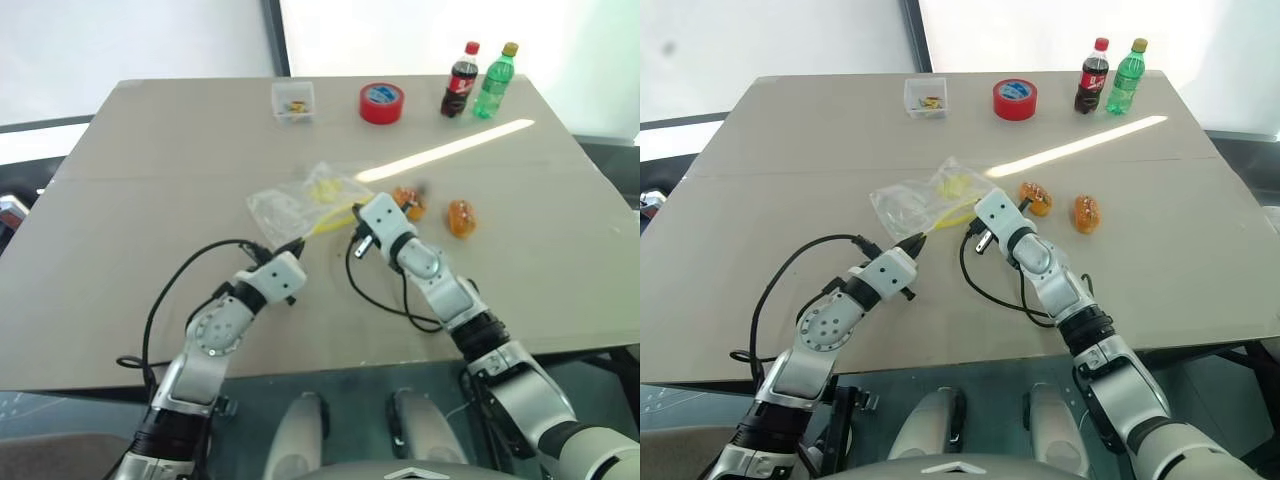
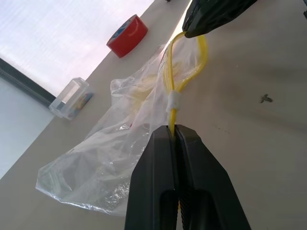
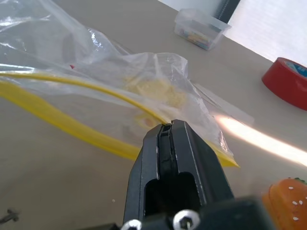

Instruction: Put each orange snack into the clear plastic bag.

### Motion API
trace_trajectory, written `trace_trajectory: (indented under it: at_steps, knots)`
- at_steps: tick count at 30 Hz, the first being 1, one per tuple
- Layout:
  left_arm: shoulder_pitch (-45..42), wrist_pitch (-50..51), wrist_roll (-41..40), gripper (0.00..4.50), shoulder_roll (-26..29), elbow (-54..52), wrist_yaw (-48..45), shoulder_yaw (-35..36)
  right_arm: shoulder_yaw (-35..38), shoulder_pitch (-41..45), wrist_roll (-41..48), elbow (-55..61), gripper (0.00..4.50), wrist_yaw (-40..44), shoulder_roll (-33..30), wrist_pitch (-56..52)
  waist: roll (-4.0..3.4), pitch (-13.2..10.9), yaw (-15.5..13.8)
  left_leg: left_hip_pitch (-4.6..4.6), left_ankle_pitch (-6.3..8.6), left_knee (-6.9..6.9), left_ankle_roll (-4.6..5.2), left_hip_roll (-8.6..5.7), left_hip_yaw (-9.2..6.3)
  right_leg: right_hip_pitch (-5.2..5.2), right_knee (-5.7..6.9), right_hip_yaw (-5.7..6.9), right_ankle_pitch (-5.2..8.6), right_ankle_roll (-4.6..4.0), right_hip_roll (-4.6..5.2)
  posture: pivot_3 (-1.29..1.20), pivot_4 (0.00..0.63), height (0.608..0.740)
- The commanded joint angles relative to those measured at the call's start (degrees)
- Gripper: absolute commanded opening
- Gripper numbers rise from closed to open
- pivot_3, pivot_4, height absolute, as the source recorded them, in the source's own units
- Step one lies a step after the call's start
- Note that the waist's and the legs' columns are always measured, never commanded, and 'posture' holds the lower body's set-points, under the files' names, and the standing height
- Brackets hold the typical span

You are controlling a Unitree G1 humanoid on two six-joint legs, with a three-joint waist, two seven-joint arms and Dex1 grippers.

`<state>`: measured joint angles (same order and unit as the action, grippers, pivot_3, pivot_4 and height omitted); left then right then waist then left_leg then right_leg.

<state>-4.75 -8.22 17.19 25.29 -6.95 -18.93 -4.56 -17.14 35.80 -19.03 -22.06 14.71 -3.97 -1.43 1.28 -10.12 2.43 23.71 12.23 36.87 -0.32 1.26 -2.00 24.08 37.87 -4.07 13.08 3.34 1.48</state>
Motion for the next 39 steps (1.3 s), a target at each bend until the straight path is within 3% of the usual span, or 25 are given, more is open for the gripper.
trace_trajectory:
  at_steps: [1,12,15,19,25,27,29,30,31,32,39]
  knots:
    - [-0.07,0.66,-1.09,0.00,-0.44,-3.01,0.34,0.62,3.60,-1.23,4.26,4.94,0.06,-0.47,1.79,-4.16,0.00,0.00,0.00,0.00,0.00,0.00,0.00,0.01,-0.01,0.00,0.01,0.00,0.00,0.00,-0.01,0.00,0.150,0.740]
    - [-1.34,1.32,-1.06,0.00,-0.95,-2.03,0.36,0.20,4.79,-1.67,5.02,6.42,0.06,-2.91,1.92,-7.33,0.00,0.00,0.02,0.00,0.00,0.01,0.00,0.01,0.00,0.00,0.00,0.00,0.00,0.00,-0.02,0.00,0.150,0.740]
    - [-1.59,1.27,-1.17,0.00,-1.04,-1.59,0.29,0.04,3.74,-2.01,5.14,6.79,0.74,-1.08,1.17,-7.17,0.00,0.00,0.03,0.00,0.00,0.01,0.00,0.00,0.00,0.00,0.00,0.00,0.00,0.00,-0.02,0.00,0.150,0.740]
    - [-1.90,1.08,-0.98,0.00,-1.05,-1.12,0.50,0.00,2.97,-2.82,4.16,7.22,2.49,-1.95,0.77,-6.13,0.00,0.00,0.03,0.00,0.00,0.00,0.00,0.01,0.00,0.00,-0.01,0.00,0.00,0.00,-0.02,0.00,0.150,0.740]
    - [-2.26,0.61,-1.09,0.00,-1.32,-0.73,0.66,-0.23,2.46,-3.49,4.75,7.66,2.49,-1.13,0.52,-5.64,0.00,0.00,0.03,0.00,0.00,0.01,0.00,0.00,0.00,0.00,0.00,0.00,0.00,0.00,-0.02,0.00,0.150,0.740]
    - [-2.31,0.46,-1.20,0.00,-1.44,-0.76,0.59,-0.38,2.23,-3.26,5.11,7.60,1.96,-0.74,0.78,-5.38,0.00,0.00,0.03,0.00,0.00,0.01,0.00,0.01,0.00,0.00,0.00,0.00,0.00,0.00,-0.02,0.00,0.150,0.740]
    - [-2.38,0.18,-1.63,0.00,-1.52,-0.77,0.23,-0.57,1.96,-2.70,5.36,7.04,1.28,-0.44,0.97,-4.53,0.00,0.00,0.03,0.00,0.00,0.01,0.00,0.01,0.00,0.00,0.00,0.00,0.00,0.00,-0.02,0.00,0.150,0.740]
    - [-2.39,0.05,-1.85,0.00,-1.53,-0.77,0.04,-0.66,1.79,-2.39,5.32,6.71,0.71,-0.37,1.02,-4.13,0.00,0.00,0.03,0.00,0.00,0.00,0.00,0.01,0.00,0.00,-0.01,0.00,0.00,0.00,-0.02,0.00,0.150,0.740]
    - [-2.40,-0.15,-1.99,0.00,-1.49,-0.76,-0.13,-0.77,1.77,-2.03,5.35,6.24,0.56,-0.38,1.15,-3.94,0.00,0.00,0.03,0.01,0.00,0.01,0.00,0.01,0.00,0.00,-0.01,0.00,0.00,0.00,-0.02,0.00,0.150,0.740]
    - [-2.40,-0.30,-2.08,0.00,-1.44,-0.73,-0.22,-0.81,1.79,-1.80,5.33,5.89,0.12,-0.43,1.27,-3.83,0.00,0.00,0.03,0.00,0.00,0.00,0.00,0.01,0.00,0.00,-0.01,0.00,0.00,0.00,-0.02,0.00,0.150,0.740]
    - [-2.84,-3.45,-4.67,0.00,-0.66,-0.36,-4.04,-2.44,-0.81,1.33,3.37,1.24,0.12,1.73,-0.10,0.36,0.00,0.00,0.02,0.00,0.00,0.01,0.00,0.00,0.01,0.00,-0.01,0.00,0.00,0.00,-0.02,0.00,0.150,0.740]
